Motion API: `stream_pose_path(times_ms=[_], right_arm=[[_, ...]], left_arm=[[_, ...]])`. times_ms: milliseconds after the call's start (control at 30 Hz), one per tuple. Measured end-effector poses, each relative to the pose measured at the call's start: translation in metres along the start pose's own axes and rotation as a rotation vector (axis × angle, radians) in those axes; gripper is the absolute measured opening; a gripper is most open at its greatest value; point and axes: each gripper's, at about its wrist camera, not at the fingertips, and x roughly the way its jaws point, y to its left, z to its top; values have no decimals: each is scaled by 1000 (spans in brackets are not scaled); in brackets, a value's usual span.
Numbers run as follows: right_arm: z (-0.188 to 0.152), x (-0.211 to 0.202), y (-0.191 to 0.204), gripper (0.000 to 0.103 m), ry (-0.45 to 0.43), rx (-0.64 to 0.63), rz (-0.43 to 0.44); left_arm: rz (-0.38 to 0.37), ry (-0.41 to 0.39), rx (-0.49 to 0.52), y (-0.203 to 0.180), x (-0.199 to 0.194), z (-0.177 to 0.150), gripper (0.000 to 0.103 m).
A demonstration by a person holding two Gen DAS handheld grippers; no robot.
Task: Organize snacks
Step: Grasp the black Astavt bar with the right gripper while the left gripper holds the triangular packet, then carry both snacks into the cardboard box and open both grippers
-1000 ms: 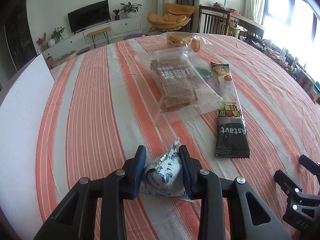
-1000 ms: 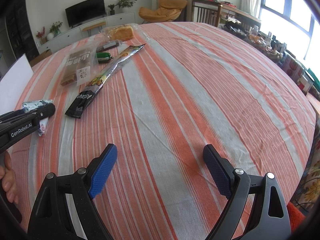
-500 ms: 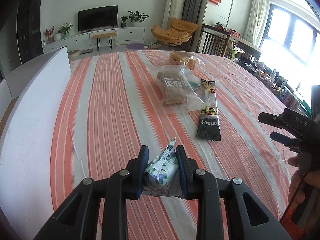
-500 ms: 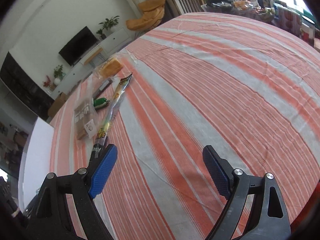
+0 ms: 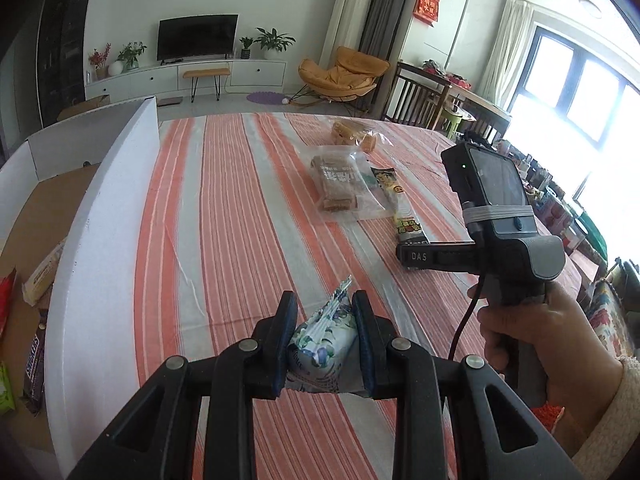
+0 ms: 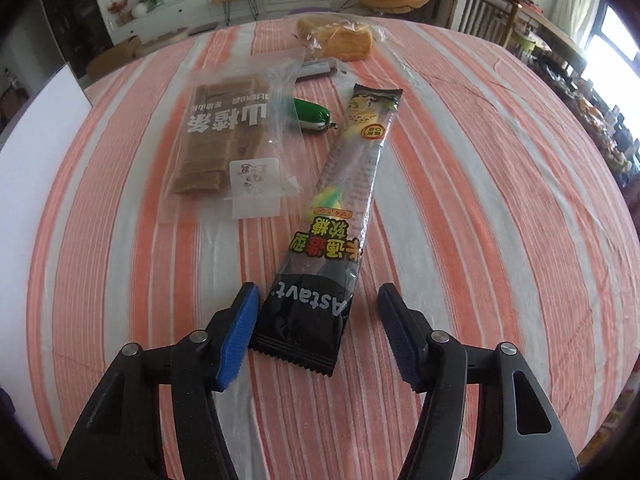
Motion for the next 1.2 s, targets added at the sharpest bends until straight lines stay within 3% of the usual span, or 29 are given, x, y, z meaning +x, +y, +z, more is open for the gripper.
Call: stream_pose_path(times_ms=[200,267,300,333,367,467,533,600,667,700,833,1000,1100,1200], right_arm=[[-57,-30,-48,41,12,38,-5],[-68,-35,-58,47,22,59,2],[-67,-34,-62,53,29,73,4],[-65,-32,-64,69,36,80,1],[-58,-30,-64,73,34,83,-13],[-33,-18,-55,73,36,51,-56],[-22,-8,-49,73,37,29,-24],[-18,-5,-48,69,23,30,9],[-20,-10,-54,27,9,61,23],[-22,-12,-59,25,16,82,37],[-42,-25,-94,19,33,261,210],[-86,-51,-143,19,-5,556,546],[-103,-74,-152,19,-44,608,661],[-105,-98,-148,19,-72,586,714]], left_arm=[[-41,-29,15,-8,-22,-3,28],[-50,-33,11,-10,-26,-3,28],[-53,-34,10,-11,-27,-3,28],[-53,-36,10,-12,-29,-2,28],[-55,-37,9,-13,-30,-1,28],[-57,-51,13,-15,-42,2,28],[-53,-63,18,-16,-52,3,28],[-49,-72,17,-14,-61,3,28],[-49,-80,11,-10,-70,2,28],[-51,-84,8,-9,-74,1,28],[-77,-92,-9,-4,-88,-1,28],[-134,-115,-48,3,-104,4,28],[-157,-137,-85,13,-118,11,28],[-158,-180,-137,32,-138,17,28]])
